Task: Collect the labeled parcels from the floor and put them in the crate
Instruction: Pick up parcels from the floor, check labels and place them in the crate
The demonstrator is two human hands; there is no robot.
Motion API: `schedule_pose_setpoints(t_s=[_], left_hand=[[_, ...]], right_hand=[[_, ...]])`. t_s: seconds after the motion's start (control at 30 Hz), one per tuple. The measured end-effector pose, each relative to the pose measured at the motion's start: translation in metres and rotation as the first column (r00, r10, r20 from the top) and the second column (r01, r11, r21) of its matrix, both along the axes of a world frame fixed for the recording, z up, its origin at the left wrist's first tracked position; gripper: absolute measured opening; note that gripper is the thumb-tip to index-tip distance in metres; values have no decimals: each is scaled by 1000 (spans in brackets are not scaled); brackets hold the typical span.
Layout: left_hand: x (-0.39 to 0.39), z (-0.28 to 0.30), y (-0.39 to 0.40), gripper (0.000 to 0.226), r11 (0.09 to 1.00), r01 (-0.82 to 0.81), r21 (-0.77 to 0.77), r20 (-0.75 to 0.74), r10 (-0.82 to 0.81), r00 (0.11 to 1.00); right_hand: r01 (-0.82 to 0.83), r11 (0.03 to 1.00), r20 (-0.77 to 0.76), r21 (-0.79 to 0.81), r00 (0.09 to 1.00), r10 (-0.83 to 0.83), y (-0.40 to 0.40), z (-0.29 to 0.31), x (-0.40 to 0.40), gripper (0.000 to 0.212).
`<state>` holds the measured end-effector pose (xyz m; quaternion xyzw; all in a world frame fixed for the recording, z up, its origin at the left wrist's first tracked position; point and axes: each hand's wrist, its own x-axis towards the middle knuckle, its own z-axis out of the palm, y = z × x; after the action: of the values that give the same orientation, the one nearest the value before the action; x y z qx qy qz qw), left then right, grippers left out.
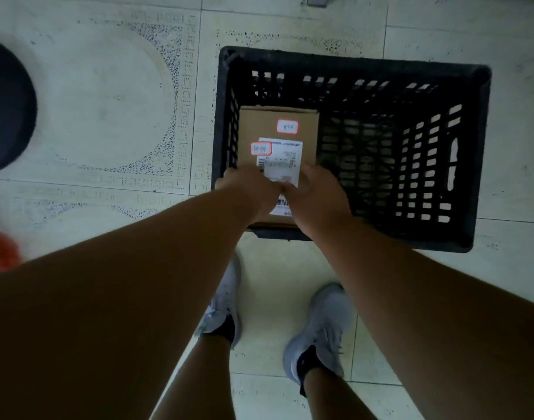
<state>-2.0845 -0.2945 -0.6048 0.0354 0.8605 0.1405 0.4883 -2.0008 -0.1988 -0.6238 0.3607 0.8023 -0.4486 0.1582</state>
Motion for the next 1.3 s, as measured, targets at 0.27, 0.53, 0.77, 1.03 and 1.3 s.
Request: schedule_pose_setpoints(t_s=[0.27, 0.53, 0.77, 1.03, 1.3], left_hand=[[1, -14, 0, 48, 994, 90, -61, 34, -88, 995], [6, 19, 9, 37, 915, 366, -170, -35, -377, 926], [31, 197, 22, 38, 952, 246, 185, -487, -129, 864], [48, 441, 70, 20, 762, 448, 468, -634, -65, 771], [98, 588, 125, 18, 456, 729, 511, -726, -225, 650]], right_hand=[[-149, 986, 90, 70, 986, 143, 0, -22, 2, 38], [-377, 915, 356, 146, 883, 307, 7, 12, 1, 64], [-43, 951, -85, 307, 994, 73, 27, 196, 10, 42], [344, 880, -429, 326, 884, -187, 66, 466, 48, 35], [635, 709, -537, 306, 730, -423, 105, 604, 145, 20]])
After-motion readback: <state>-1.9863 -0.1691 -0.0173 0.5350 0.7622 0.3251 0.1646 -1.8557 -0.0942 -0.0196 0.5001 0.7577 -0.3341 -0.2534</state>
